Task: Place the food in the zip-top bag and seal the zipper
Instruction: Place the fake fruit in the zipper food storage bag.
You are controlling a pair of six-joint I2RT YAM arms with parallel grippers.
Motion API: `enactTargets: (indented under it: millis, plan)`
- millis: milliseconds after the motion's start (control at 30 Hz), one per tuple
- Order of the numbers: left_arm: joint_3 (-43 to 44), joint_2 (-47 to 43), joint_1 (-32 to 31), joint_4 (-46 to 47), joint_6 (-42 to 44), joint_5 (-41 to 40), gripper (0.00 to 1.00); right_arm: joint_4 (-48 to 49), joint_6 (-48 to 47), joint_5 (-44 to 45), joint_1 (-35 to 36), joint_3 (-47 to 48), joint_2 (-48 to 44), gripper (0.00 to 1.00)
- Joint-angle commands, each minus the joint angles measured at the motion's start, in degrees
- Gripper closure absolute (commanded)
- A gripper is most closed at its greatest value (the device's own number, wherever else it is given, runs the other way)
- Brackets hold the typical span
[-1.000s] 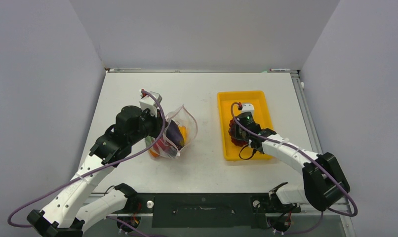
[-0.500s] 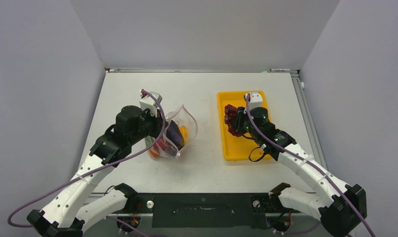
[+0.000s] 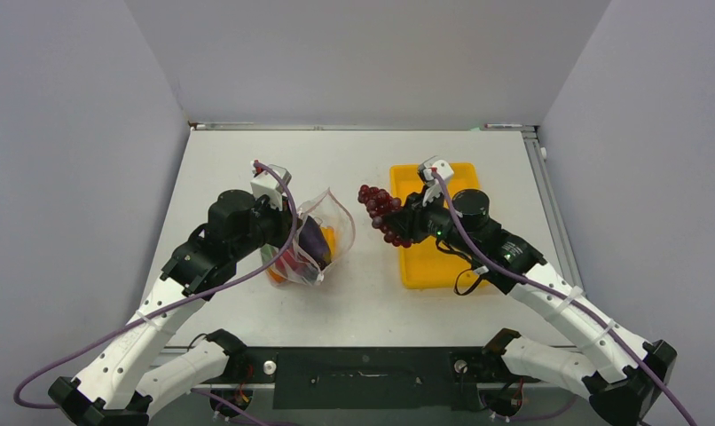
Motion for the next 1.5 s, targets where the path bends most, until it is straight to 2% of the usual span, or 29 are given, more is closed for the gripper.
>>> enactTargets:
  millis: [0,300,500,1067,1467]
  plan:
    - [0.7,-0.2,-0.1,1.0,-0.2,-0.7,1.0,2.3,-1.7,-7.6,0.8,4.1,-2.4,0.95]
    - [0.7,-0.1,-0.1,1.0,-0.2,-0.8,1.0,2.9,-0.9,-16.6,1.3,6.2,-2.7,0.95]
    - [0.7,0.1,-0.2,1.0,-0.1,-0.8,1.0,3.5,0.9,-19.1,1.7,7.0,-0.7,0.94]
    - [0.6,0.7,-0.2,1.0,-0.2,-0.7,1.0,2.7,6.3,-18.3,5.3,10.4,7.5,0.93]
    - [0.7,0.2,-0.2,1.0,-0.2,-0.7,1.0,-4.1,9.3,-13.5,7.5,20.6,19.4,0.94]
